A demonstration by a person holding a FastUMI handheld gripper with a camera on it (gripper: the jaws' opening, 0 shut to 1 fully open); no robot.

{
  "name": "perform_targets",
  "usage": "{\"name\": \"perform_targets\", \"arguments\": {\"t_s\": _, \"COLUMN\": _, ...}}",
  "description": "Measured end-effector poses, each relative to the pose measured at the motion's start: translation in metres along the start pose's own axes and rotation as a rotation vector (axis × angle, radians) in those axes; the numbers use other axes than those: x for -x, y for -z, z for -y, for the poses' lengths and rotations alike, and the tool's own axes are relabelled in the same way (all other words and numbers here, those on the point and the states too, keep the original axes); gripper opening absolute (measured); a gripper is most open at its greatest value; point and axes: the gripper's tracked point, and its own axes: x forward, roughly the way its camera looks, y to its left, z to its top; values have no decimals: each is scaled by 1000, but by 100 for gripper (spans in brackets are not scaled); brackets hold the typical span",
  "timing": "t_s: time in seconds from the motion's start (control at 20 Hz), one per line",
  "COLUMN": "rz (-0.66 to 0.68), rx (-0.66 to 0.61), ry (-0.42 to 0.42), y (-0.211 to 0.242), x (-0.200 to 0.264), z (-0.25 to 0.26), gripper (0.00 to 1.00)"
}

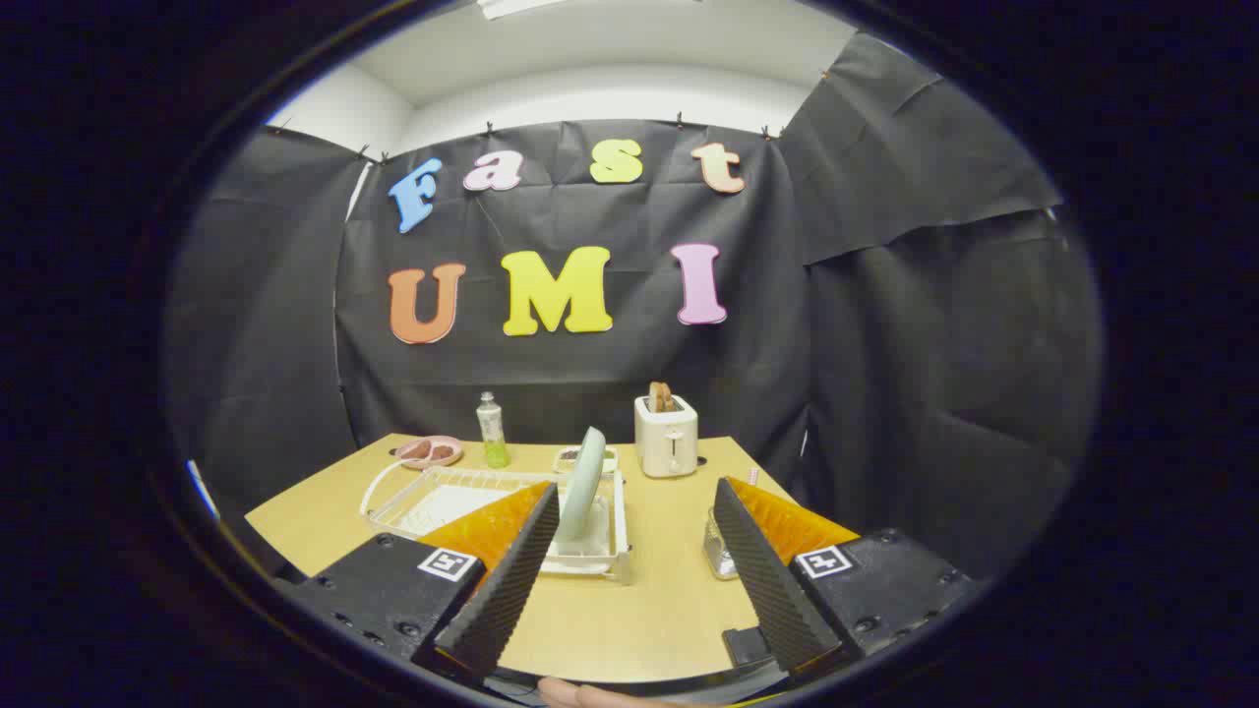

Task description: Take the plate from the dish rack, then take the spoon from the basket and place it into the plate.

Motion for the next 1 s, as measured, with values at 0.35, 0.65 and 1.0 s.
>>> {"name": "perform_targets", "arguments": {"t_s": 0.35, "rz": 26, "rx": -13, "ry": 38, "y": -6, "x": 6, "z": 20, "gripper": 100}}
{"name": "perform_targets", "arguments": {"t_s": 0.65, "rz": 24, "rx": -13, "ry": 50, "y": -6, "x": 4, "z": 28, "gripper": 100}}
{"name": "perform_targets", "arguments": {"t_s": 1.0, "rz": -4, "rx": 11, "ry": 8, "y": -17, "x": -19, "z": 10, "gripper": 100}}
